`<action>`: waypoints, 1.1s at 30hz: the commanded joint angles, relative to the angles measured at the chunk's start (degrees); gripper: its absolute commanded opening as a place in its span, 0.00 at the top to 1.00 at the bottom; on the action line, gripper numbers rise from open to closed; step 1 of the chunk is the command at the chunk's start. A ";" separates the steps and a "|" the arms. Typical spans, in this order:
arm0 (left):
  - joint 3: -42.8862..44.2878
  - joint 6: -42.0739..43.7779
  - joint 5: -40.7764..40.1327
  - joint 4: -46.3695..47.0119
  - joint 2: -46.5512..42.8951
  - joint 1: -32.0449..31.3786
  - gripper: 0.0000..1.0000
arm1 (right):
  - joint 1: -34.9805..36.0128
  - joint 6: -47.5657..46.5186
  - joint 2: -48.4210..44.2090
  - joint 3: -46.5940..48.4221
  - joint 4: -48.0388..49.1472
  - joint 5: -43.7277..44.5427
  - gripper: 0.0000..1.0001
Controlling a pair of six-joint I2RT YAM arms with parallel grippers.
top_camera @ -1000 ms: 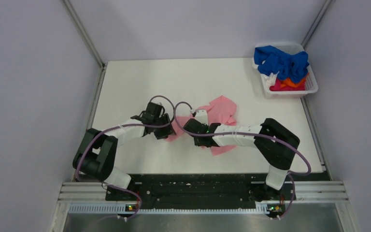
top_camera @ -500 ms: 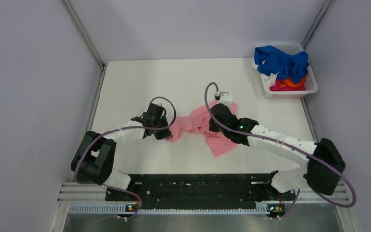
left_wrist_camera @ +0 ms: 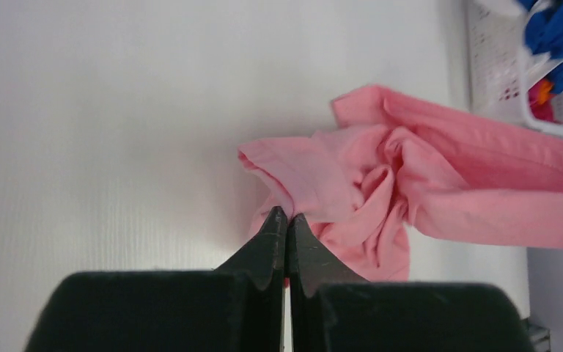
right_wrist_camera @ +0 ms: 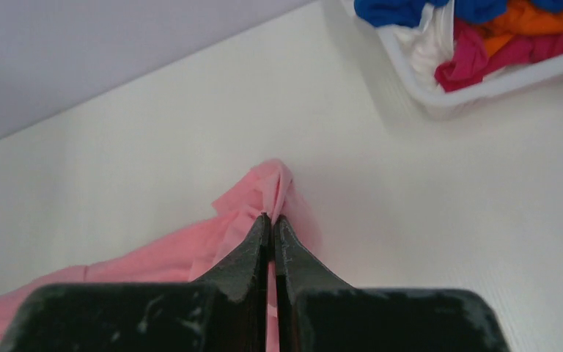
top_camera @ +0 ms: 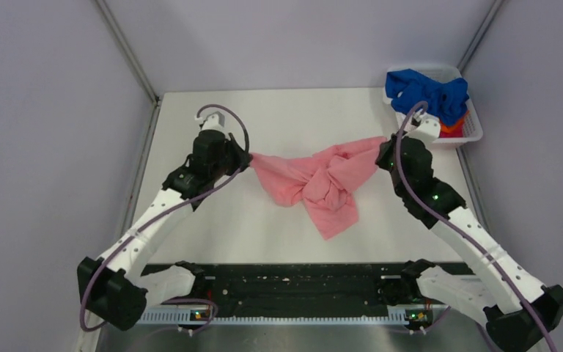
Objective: Fold and stack the t-shirts
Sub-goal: Flatten out the tshirt
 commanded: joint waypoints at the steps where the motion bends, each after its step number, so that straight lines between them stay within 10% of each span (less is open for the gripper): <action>1: 7.57 3.38 -10.50 1.40 -7.77 0.14 1.00 | -0.15 -7.54 -4.10 9.45 3.69 5.49 1.00; 19: 25.24 18.62 -27.12 3.04 -35.01 0.12 1.00 | -0.20 -21.47 -15.69 33.67 2.61 -8.55 1.00; 33: 29.67 28.96 -49.80 9.87 -16.72 0.15 1.00 | -0.19 -20.44 -14.47 24.20 4.22 -2.43 1.00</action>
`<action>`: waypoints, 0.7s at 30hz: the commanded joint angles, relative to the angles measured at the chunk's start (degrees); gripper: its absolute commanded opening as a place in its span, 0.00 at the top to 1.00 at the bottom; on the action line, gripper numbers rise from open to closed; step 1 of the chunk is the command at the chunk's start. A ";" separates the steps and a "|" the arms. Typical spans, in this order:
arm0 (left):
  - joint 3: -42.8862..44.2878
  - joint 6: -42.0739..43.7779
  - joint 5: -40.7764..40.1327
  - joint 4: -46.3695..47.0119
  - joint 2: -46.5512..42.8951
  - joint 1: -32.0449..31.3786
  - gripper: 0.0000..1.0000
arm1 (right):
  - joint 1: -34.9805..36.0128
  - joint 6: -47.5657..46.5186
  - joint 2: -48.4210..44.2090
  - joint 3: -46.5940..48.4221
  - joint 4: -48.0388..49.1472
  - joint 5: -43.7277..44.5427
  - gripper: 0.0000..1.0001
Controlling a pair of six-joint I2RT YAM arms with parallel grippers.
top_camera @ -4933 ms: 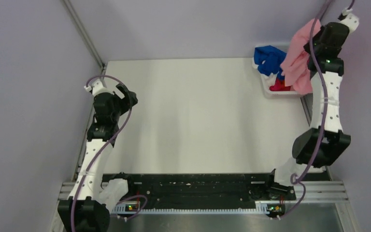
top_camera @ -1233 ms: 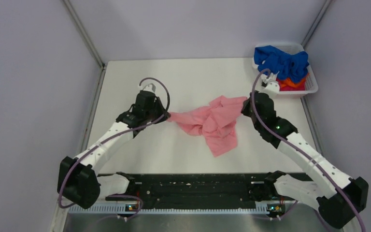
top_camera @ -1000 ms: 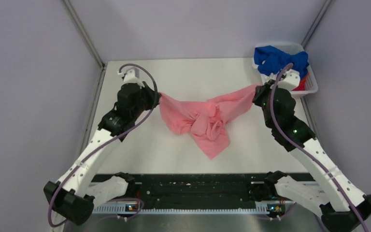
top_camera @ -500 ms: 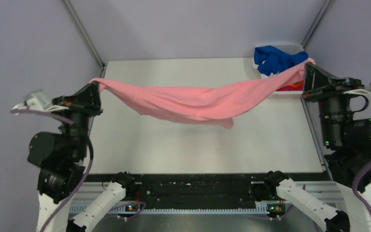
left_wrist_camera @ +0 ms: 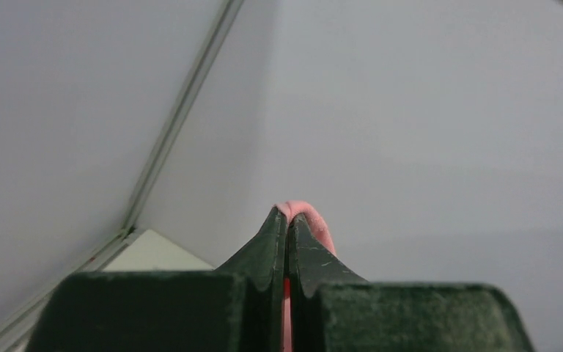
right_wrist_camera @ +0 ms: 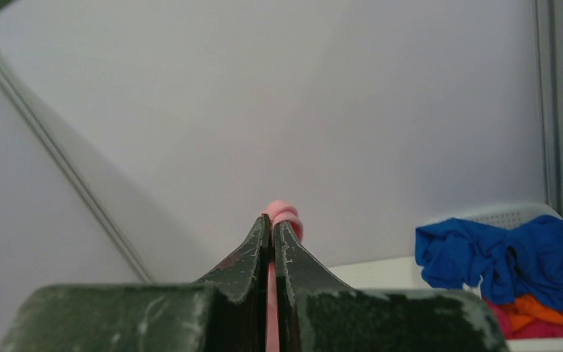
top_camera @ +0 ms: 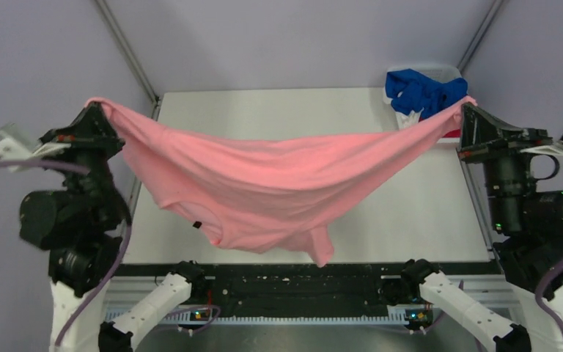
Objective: Fold and stack the t-shirts
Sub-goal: Flatten out the tshirt
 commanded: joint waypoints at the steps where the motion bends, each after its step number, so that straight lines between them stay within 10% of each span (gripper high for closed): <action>1: -2.66 6.26 -15.34 6.78 15.42 0.36 1.00 | -0.22 1.33 6.03 -8.18 2.11 9.72 1.00; 7: 2.37 -8.43 3.57 -2.48 41.86 17.32 1.00 | -1.26 10.11 21.55 -21.89 3.21 21.75 1.00; 10: 5.34 -8.15 10.37 -0.10 56.26 19.87 0.96 | -6.09 17.78 29.79 -27.75 5.08 13.36 1.00; 13: 13.35 -8.42 14.85 -1.90 69.97 19.92 0.71 | -10.30 22.28 39.61 -30.89 9.02 5.82 1.00; 15: 20.64 -9.87 16.60 -7.32 77.11 19.92 0.28 | -11.83 22.91 45.94 -29.28 8.34 5.32 0.95; 17: 26.51 -10.90 18.71 -11.45 81.28 19.85 0.03 | -12.28 23.59 50.61 -25.69 5.29 8.10 0.60; 19: 26.95 -11.08 21.73 -11.54 81.31 19.75 0.01 | -12.36 23.50 51.72 -23.84 2.89 11.12 0.09; 21: 23.41 -11.80 24.12 -10.86 77.75 19.51 0.01 | -12.40 23.19 50.57 -23.83 2.74 12.51 0.01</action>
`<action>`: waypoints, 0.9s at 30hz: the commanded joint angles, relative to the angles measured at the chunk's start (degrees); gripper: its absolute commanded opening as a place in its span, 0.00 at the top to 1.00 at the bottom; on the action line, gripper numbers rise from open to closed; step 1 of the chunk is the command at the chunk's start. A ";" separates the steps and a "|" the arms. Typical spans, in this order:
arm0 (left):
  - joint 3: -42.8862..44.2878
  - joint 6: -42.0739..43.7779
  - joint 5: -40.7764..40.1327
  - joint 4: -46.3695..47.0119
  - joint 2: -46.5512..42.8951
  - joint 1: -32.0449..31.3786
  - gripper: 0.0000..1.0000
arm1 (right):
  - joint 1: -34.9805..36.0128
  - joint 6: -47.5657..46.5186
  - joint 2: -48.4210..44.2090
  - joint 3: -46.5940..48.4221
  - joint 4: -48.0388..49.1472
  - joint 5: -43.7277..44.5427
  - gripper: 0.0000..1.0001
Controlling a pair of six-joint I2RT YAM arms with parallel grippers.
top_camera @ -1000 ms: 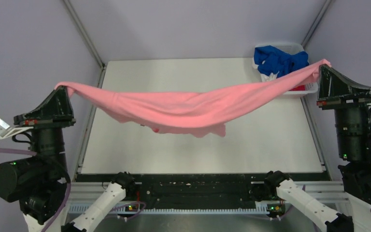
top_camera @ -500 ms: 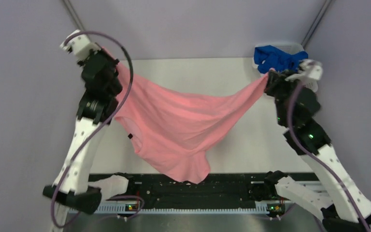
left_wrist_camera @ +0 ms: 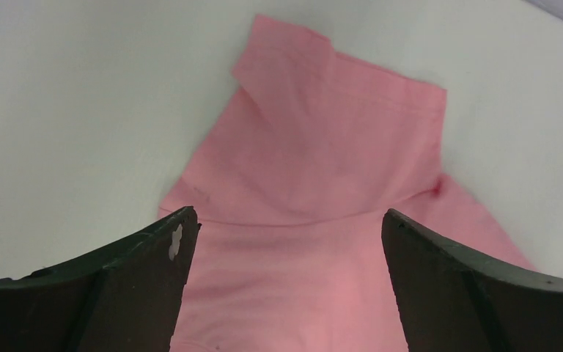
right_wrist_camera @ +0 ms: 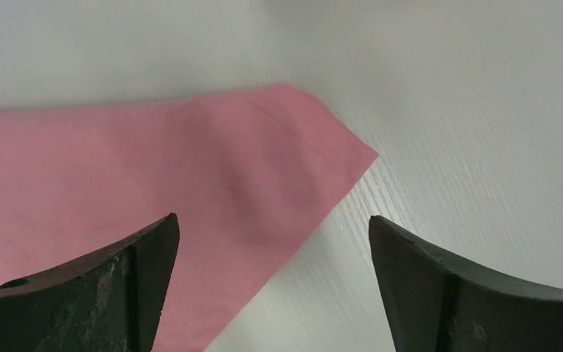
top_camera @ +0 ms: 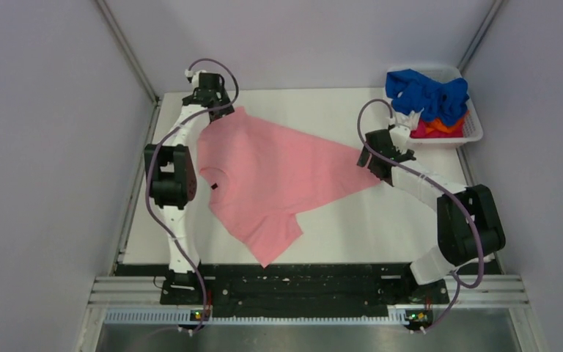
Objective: Fold and stack the t-shirts
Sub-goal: Flatten out the tshirt
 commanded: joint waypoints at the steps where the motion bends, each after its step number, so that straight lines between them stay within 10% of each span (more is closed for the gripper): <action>1: -0.06 -2.87 7.57 0.12 -10.39 -0.64 0.01 | -0.15 1.80 -3.33 4.41 0.80 4.07 0.01; 11: -37.78 -9.21 15.26 2.77 -34.95 -10.04 0.01 | -0.31 -3.45 -11.65 -4.13 8.88 -6.21 0.01; 18: -52.99 -13.59 28.61 4.78 -36.11 -13.00 0.01 | 0.32 -6.90 -1.73 -2.12 19.51 -26.47 0.01; 27: -41.86 -13.59 27.12 4.43 -18.98 -7.15 0.01 | 6.01 -6.56 8.98 0.91 20.72 -24.21 0.01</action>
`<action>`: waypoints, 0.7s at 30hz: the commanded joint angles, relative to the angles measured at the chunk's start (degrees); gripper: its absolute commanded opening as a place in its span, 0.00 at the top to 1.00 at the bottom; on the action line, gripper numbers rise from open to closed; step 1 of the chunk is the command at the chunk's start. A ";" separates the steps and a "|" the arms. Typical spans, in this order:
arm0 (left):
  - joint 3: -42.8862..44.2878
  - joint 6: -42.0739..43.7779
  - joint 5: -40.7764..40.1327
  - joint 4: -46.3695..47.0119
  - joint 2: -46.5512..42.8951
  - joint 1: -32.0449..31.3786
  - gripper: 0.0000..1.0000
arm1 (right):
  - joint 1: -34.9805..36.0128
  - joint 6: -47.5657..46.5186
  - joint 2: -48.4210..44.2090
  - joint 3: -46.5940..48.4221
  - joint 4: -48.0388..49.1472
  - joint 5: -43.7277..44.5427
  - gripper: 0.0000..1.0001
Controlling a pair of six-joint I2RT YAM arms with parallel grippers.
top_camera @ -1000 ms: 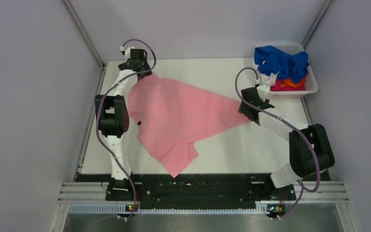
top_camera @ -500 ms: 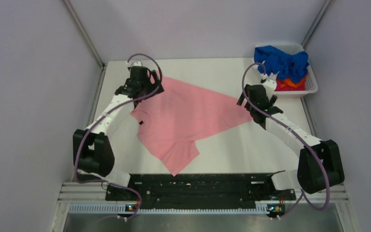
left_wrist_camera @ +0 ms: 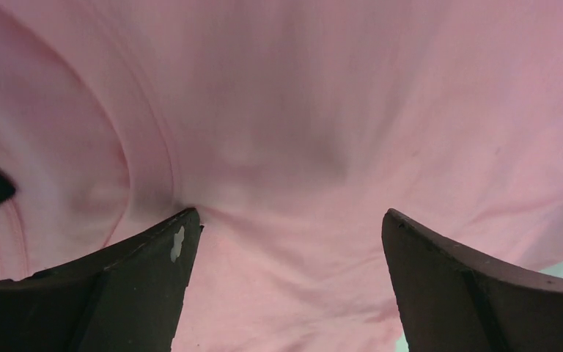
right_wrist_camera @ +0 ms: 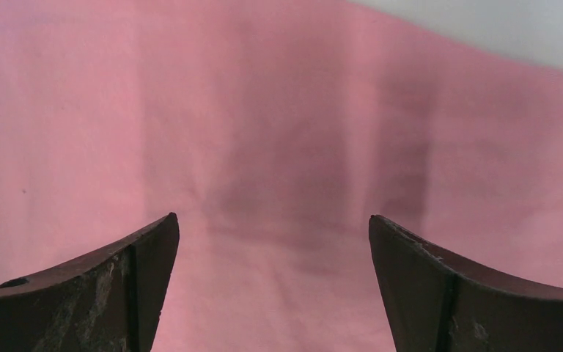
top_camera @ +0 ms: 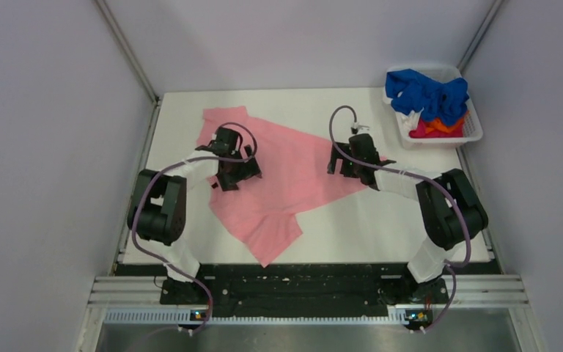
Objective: Fold and stack the t-shirts
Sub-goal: Flatten out the tshirt
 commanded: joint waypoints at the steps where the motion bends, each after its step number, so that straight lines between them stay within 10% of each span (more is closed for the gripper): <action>1: 8.36 -0.48 2.42 2.21 10.02 4.44 0.01 | 2.27 1.41 2.01 1.67 3.49 -0.61 0.01; 12: 38.94 1.91 2.34 -7.18 27.90 6.41 0.01 | 8.23 8.47 -4.46 -5.19 -1.10 1.47 0.01; 21: 27.25 4.62 -2.58 -6.42 5.35 3.55 0.01 | 5.78 11.90 -19.03 -3.32 -9.34 13.20 0.01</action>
